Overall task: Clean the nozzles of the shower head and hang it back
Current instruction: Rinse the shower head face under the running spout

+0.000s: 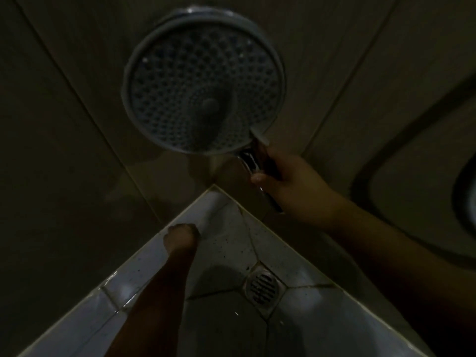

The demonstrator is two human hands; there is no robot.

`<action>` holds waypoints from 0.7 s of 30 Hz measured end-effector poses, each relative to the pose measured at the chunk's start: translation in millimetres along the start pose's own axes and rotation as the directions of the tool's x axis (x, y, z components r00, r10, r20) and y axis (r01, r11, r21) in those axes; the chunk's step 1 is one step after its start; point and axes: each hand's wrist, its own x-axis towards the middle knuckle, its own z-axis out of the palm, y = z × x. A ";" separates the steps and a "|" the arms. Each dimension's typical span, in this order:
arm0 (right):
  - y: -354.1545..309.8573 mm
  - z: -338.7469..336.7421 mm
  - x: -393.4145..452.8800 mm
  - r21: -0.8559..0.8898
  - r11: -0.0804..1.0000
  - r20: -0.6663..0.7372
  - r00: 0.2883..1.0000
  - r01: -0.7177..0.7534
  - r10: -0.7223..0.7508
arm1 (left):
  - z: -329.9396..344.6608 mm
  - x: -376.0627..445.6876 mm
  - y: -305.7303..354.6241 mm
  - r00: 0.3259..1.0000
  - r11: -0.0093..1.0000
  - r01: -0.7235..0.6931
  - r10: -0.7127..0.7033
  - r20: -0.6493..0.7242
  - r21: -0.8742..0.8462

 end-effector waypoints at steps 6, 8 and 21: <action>4.6 6.3 -2.2 -0.001 1.000 -0.041 0.999 0.006 -0.006 | -12.9 -13.9 2.8 0.979 0.941 -0.198 0.178 0.099 0.274; 3.2 7.8 -3.5 0.007 1.000 -0.056 0.998 0.004 -0.003 | -18.0 -20.5 5.9 0.980 0.931 -0.198 0.184 0.072 0.307; -99.2 5.4 -19.8 0.124 0.992 -0.155 0.988 0.035 -0.016 | -145.2 -139.9 90.1 0.938 0.911 -0.347 0.334 -0.093 -0.224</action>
